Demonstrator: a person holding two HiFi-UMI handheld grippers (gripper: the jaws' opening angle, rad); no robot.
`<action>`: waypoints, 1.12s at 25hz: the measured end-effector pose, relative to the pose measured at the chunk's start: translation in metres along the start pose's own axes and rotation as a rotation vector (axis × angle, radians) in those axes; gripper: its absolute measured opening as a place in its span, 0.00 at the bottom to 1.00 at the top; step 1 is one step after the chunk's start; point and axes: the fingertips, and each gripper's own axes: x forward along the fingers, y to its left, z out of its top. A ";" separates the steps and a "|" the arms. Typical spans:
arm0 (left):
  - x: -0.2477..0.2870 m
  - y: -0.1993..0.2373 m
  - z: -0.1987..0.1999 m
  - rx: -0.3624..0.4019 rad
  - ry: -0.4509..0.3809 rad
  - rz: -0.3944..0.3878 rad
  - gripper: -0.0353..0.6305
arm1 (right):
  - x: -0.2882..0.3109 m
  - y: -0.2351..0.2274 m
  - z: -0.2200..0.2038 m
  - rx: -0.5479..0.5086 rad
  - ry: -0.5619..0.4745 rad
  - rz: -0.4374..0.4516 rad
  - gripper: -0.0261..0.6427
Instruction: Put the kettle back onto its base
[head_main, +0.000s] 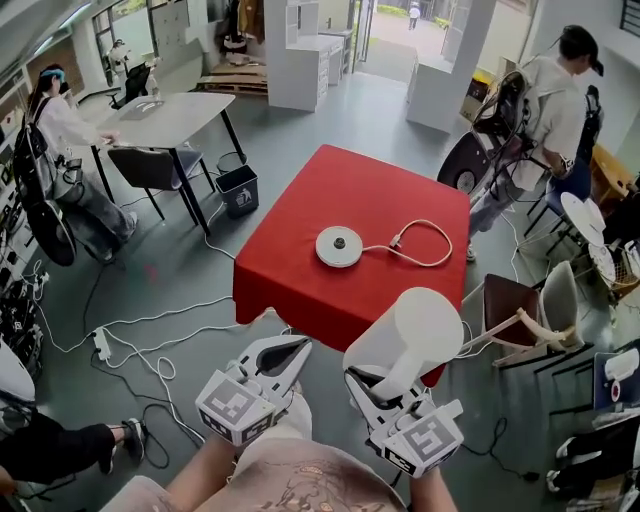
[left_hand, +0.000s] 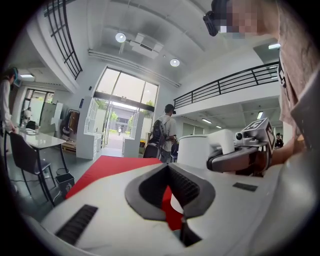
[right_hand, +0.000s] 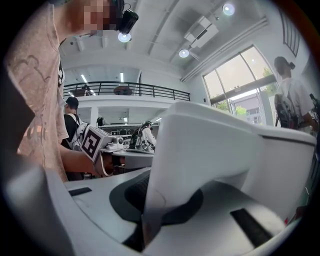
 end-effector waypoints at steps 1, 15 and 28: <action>0.006 0.007 0.002 0.000 -0.004 -0.005 0.05 | 0.006 -0.005 0.002 0.002 0.000 -0.002 0.10; 0.059 0.103 0.030 0.011 0.016 -0.075 0.05 | 0.092 -0.071 0.032 0.046 0.009 -0.058 0.10; 0.121 0.151 0.045 0.029 0.041 -0.184 0.05 | 0.141 -0.128 0.046 0.068 0.033 -0.105 0.10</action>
